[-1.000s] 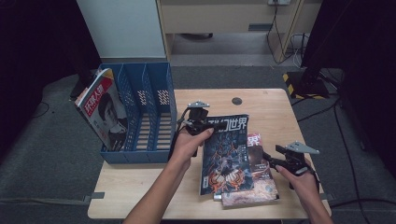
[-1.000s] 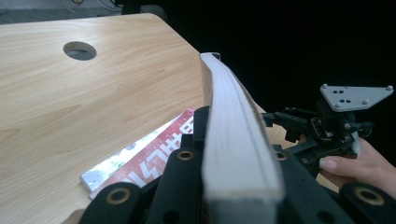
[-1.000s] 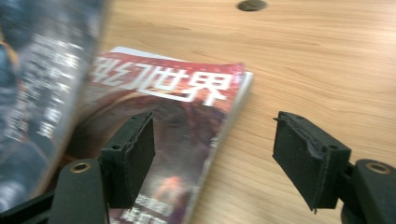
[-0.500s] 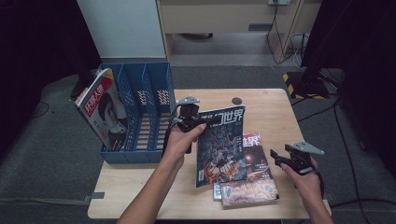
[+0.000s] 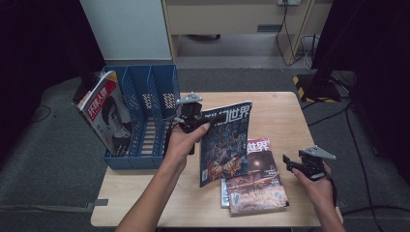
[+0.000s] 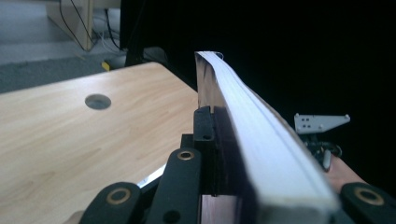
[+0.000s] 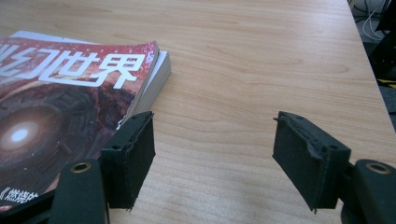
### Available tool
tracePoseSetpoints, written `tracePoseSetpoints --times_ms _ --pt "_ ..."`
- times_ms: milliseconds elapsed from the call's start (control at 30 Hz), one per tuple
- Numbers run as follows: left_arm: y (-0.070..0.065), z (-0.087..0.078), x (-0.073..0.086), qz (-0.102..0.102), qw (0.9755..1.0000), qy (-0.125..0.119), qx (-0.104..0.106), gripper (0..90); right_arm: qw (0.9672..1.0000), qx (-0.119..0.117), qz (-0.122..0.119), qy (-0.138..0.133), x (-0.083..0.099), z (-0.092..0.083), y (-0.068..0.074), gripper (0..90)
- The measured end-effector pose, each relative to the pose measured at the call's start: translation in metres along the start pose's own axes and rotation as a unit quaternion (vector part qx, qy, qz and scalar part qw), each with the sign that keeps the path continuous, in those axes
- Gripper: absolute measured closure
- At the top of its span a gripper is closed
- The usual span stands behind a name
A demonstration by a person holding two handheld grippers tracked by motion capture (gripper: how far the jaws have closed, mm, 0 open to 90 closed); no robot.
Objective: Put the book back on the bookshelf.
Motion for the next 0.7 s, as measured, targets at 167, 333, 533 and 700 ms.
tracePoseSetpoints --times_ms 167,333,533,700 --pt "0.0 -0.007 -0.006 0.002 0.9996 -0.024 -0.012 82.0 0.9999 0.0 -0.004 0.012 0.004 0.003 0.001 30.8" --pt "0.001 -0.018 -0.012 0.005 0.9985 -0.045 -0.03 81.9 0.9996 0.004 0.004 0.028 0.01 0.007 -0.003 30.2" --pt "0.006 -0.026 -0.016 0.002 0.9975 -0.054 -0.045 82.0 0.9992 0.001 0.017 0.037 0.015 0.012 -0.006 28.7" --pt "0.008 -0.033 -0.021 -0.004 0.9965 -0.07 -0.047 82.0 0.9984 0.013 0.008 0.054 0.02 0.017 -0.007 26.7"
Point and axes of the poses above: each handheld gripper's, and its own axes: z roughly forward along the jaws, x roughly out of its underside, y roughly to its left, the point moved 7 cm from there along z, roughly forward along the jaws, and after that the axes turned 10 degrees about y, right-handed, at the moved point
